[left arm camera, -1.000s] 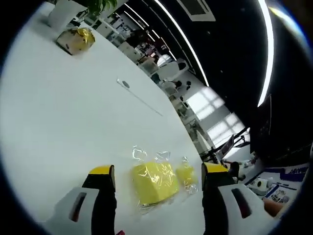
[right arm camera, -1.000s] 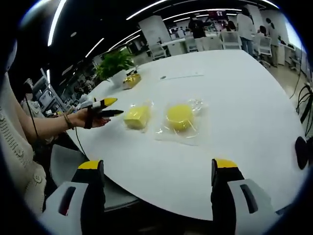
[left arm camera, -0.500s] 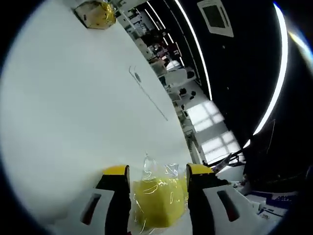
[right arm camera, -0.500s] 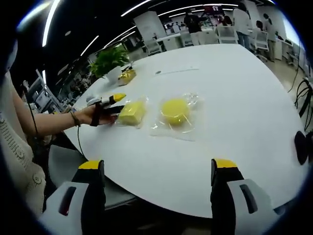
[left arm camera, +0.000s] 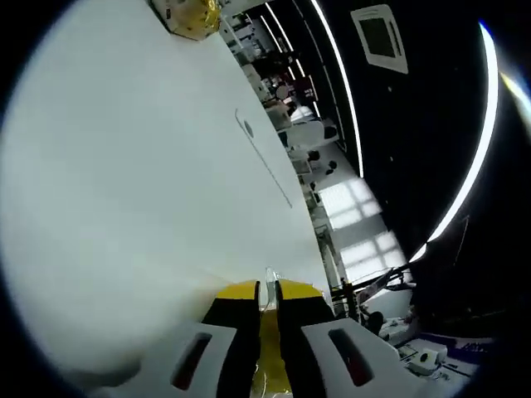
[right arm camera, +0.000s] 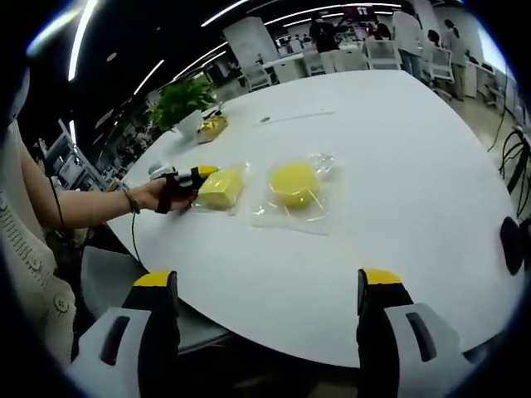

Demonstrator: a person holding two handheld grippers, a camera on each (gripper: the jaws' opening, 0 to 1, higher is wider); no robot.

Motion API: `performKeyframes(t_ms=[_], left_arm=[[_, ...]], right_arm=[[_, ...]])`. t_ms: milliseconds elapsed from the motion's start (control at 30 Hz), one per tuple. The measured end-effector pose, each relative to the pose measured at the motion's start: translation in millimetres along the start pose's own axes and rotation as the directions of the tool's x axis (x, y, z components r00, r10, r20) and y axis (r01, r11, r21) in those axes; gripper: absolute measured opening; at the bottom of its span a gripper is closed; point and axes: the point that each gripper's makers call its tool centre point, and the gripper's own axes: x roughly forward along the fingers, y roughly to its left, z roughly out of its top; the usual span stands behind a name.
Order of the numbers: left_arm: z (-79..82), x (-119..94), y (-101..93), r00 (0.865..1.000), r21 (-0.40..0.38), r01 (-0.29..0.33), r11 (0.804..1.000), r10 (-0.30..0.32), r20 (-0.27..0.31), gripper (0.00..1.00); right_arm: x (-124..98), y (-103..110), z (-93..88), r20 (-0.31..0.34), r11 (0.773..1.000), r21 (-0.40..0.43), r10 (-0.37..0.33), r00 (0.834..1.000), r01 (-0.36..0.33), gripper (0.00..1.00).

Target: Compare the silicone blocks by pressing each to a similar depth, holding the contact briefly, and releasing to observe deformation and rebound differences across the visible hardness samples.

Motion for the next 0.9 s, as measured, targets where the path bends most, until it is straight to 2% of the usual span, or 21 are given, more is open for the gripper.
performKeyframes(t_ms=[67,167,267,433,633,900], left_arm=[[-1.6,0,-1.5,1.000,0.070,0.000,0.998,0.001,-0.018,0.01],[-0.4,0,-5.4,1.000,0.103,-0.004,0.995,0.005,-0.014,0.00],[3.0,1,-7.5,1.000,0.170,-0.016,0.985,0.017,-0.005,0.00],[12.9,0,-14.1,0.999,0.221,-0.041,0.974,0.039,0.014,0.00],[16.5,-3,-24.9,0.999,0.284,-0.050,0.958,0.049,0.010,0.00],[16.8,-6,-54.2,1.000,0.344,-0.006,0.939,0.008,-0.004,0.00]], right_arm=[[0,0,-0.2,-0.001,1.000,-0.001,0.000,1.000,0.000,0.83],[1,0,0.5,0.001,1.000,0.001,0.001,1.000,-0.001,0.83],[2,1,1.0,-0.001,1.000,-0.001,0.004,1.000,-0.004,0.82],[4,4,3.7,0.005,1.000,-0.007,0.014,1.000,-0.014,0.82],[5,6,9.1,0.025,1.000,-0.016,0.025,0.999,-0.025,0.82],[5,12,12.2,0.048,0.999,-0.027,0.043,0.998,-0.042,0.82]])
